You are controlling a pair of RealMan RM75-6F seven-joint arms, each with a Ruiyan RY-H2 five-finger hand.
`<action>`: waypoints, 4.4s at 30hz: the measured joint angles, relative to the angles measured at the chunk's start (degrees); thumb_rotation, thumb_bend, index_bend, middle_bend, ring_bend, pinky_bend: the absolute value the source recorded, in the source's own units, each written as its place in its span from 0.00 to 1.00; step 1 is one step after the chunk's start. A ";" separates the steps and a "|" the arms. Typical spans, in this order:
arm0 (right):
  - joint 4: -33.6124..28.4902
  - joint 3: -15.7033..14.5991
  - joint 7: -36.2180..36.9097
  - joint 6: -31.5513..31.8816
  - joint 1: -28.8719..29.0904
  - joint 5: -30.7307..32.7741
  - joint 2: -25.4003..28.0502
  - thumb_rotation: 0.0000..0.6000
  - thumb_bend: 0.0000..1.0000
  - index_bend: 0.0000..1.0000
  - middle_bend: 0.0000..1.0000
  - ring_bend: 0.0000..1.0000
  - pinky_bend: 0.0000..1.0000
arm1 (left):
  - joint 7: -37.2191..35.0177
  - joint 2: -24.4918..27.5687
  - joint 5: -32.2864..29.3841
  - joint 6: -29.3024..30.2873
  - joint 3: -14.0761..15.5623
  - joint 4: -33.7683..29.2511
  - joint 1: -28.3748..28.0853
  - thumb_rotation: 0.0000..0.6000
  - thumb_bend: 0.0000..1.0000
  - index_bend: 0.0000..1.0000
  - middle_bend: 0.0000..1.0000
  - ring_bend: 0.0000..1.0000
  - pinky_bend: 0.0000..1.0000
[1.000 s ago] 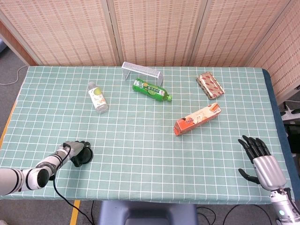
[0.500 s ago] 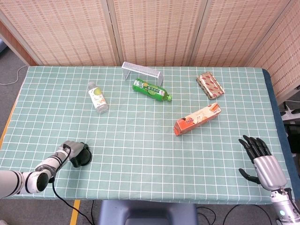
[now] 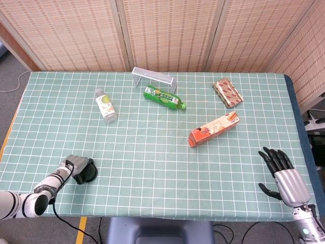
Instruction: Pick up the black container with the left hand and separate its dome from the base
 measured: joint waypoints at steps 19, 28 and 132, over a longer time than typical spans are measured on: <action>-0.06 0.03 0.12 -0.06 -0.01 0.19 0.10 1.00 0.17 0.00 0.00 0.00 0.00 | -17.49 5.83 17.87 -0.30 -13.26 -0.41 12.90 1.00 0.64 0.82 0.77 0.69 0.88; 0.03 -0.03 -0.05 -0.36 0.08 0.23 0.03 1.00 0.17 0.00 0.00 0.00 0.00 | -48.14 7.03 33.34 2.40 -25.44 1.16 25.25 1.00 0.75 0.84 0.79 0.71 0.91; -0.28 -0.59 0.27 -0.62 -0.04 -0.29 1.09 1.00 0.17 0.00 0.00 0.00 0.00 | -19.37 6.41 40.59 -6.20 -24.48 7.86 28.46 1.00 0.79 0.84 0.78 0.72 0.92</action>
